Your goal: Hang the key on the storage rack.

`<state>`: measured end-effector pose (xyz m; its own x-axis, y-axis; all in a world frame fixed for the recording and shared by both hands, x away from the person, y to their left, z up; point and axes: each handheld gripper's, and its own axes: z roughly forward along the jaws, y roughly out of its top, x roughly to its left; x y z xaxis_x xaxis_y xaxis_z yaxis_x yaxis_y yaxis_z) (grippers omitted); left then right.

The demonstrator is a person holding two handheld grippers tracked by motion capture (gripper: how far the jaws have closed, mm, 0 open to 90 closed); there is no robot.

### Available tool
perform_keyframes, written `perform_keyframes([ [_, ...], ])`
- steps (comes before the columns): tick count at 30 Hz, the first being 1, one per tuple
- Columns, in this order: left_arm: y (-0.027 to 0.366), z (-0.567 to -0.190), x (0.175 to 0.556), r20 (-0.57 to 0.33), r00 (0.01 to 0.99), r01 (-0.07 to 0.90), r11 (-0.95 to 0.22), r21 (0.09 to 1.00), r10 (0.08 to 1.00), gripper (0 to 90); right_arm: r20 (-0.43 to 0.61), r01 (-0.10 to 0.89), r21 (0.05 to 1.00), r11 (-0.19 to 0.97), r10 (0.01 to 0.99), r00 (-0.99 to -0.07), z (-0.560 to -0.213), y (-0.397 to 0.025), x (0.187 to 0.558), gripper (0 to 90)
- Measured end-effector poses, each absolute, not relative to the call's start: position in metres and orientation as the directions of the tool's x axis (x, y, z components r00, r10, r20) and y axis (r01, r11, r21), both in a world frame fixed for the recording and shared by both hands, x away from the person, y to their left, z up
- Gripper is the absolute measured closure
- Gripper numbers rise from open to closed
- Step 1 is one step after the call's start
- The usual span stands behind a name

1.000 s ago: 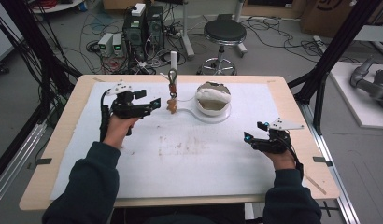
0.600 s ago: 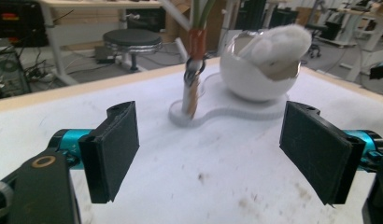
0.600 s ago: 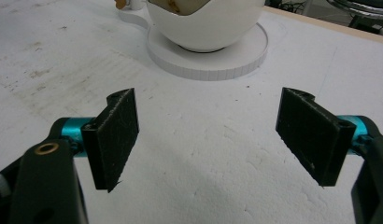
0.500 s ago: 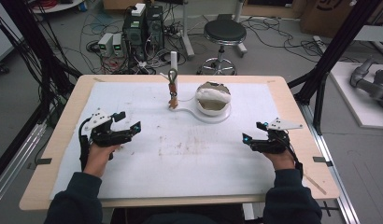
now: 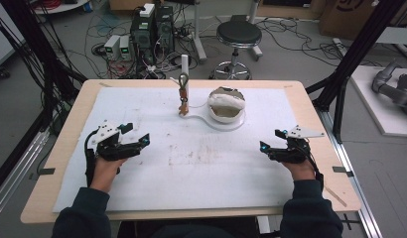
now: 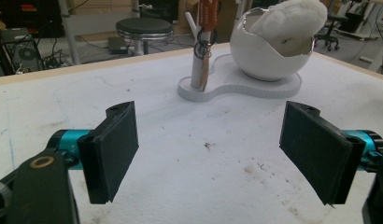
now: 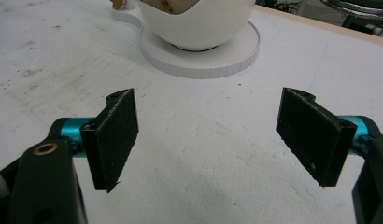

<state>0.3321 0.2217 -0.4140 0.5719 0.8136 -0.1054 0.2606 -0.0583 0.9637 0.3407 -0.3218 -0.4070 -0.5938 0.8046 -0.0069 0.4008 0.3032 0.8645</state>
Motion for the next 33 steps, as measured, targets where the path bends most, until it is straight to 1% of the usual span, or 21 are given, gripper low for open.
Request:
perform_keyframes([
  [14,0.23,-0.416,0.326,-0.118,0.561,0.26,-0.038,0.965,0.82,19.4,-0.012,0.395,0.866,0.307,0.802,-0.597,-0.404,-0.316,0.337,21.3],
  [33,0.233,-0.418,0.329,-0.123,0.559,0.263,-0.035,0.964,0.82,19.4,-0.007,0.401,0.864,0.306,0.802,-0.598,-0.405,-0.316,0.338,21.3],
])
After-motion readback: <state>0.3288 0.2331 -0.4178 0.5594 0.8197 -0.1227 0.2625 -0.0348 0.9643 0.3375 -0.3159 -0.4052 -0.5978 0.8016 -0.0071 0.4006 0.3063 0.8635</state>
